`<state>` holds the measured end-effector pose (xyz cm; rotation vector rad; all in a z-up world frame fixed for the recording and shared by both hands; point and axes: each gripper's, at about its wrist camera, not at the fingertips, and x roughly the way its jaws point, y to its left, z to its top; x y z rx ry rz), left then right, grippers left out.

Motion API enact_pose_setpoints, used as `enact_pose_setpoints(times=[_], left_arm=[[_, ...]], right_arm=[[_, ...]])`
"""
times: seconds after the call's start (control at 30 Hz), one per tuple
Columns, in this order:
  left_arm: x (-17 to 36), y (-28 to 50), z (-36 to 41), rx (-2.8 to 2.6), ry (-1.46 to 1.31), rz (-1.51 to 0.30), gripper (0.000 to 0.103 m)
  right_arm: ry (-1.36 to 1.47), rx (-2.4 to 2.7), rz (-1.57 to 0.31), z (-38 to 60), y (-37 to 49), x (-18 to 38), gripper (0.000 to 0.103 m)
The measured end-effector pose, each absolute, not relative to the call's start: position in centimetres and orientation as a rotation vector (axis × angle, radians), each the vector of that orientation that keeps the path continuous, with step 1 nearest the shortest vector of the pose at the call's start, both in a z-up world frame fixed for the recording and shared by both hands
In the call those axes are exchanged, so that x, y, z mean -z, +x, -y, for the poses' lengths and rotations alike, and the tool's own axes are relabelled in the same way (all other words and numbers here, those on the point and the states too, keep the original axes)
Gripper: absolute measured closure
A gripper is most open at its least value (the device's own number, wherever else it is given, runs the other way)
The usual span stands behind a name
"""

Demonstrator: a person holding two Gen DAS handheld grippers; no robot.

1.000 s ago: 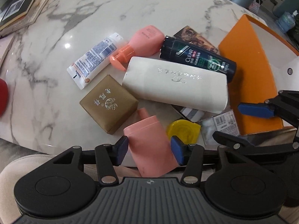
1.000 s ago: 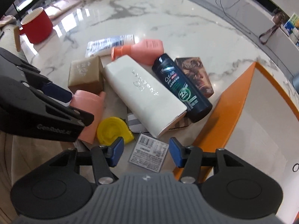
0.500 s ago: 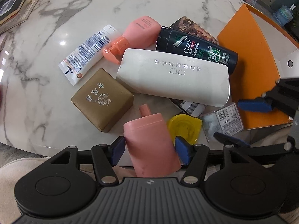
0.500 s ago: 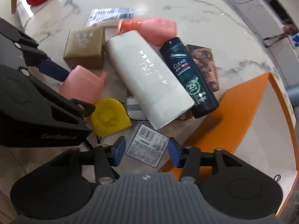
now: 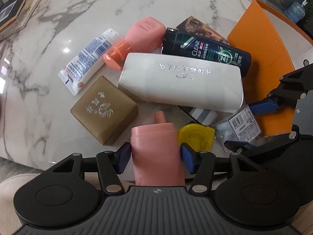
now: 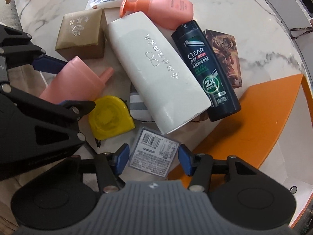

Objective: Organize rigid objects
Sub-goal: 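Grasp the pink cup-shaped bottle with the left tool while the right grasps the small labeled box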

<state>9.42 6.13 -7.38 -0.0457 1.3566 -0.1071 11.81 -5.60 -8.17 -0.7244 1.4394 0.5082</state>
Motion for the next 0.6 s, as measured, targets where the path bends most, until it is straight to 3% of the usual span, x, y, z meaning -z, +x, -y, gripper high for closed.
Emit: enact_pose_setpoints(times=[0.6], left_arm=[[8.0, 10.3, -5.8, 0.139, 0.033, -1.36, 0.041]], right_arm=[[-0.693, -0.52, -1.46, 6.0, 12.9, 9.6, 0.053]])
